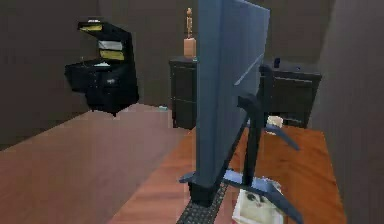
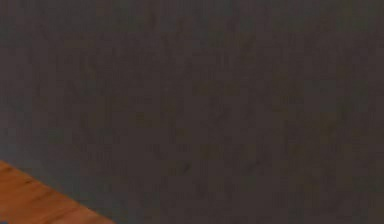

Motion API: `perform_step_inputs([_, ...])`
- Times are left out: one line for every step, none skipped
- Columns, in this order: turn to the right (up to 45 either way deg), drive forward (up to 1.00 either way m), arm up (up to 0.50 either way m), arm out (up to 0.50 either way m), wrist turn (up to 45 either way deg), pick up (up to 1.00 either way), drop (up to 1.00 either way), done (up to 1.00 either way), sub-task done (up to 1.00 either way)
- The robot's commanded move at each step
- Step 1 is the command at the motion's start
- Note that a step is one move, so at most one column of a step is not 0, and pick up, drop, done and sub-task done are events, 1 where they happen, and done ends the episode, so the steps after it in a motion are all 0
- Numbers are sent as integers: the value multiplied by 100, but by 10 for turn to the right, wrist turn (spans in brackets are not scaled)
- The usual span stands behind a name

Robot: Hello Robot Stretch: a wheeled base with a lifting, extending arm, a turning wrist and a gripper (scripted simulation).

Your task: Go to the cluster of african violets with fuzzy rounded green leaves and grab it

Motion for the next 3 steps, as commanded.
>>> perform_step_inputs([-450, 0, 0, 0, 0, 0, 0, 0, 0])
perform_step_inputs([-180, 0, 0, 0, 0, 0, 0, 0, 0])
perform_step_inputs([-30, 0, 0, 0, 0, 0, 0, 0, 0])
